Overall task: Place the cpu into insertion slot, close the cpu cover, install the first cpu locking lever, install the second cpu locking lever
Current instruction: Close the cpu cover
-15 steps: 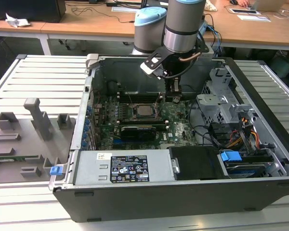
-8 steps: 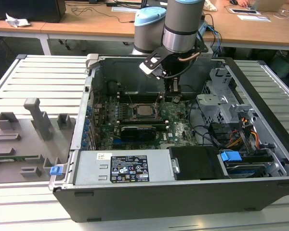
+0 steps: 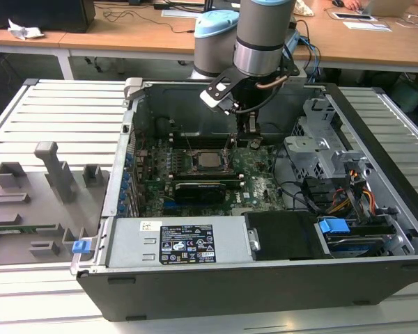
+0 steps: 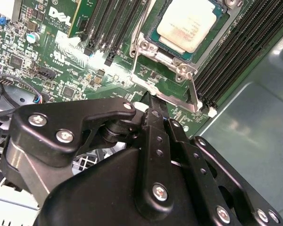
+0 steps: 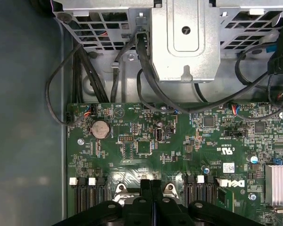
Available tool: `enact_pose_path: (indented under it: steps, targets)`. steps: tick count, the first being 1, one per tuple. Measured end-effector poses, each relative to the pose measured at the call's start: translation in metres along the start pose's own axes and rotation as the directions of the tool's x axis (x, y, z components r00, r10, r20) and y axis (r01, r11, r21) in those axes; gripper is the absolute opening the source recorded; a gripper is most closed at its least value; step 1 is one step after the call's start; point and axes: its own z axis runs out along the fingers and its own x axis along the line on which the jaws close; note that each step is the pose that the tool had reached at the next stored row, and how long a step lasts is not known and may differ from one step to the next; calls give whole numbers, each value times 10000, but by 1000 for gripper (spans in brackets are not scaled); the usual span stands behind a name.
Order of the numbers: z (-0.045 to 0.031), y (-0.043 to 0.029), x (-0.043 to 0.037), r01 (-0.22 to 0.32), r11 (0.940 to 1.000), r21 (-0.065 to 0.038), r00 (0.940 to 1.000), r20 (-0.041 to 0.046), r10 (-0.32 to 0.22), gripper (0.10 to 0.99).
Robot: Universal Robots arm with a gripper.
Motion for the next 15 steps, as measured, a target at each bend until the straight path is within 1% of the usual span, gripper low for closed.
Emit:
enact_pose_path:
  steps: [15]
  targets:
    - [-1, -37, -1, 0, 10000, 0, 10000, -1, 0, 106]
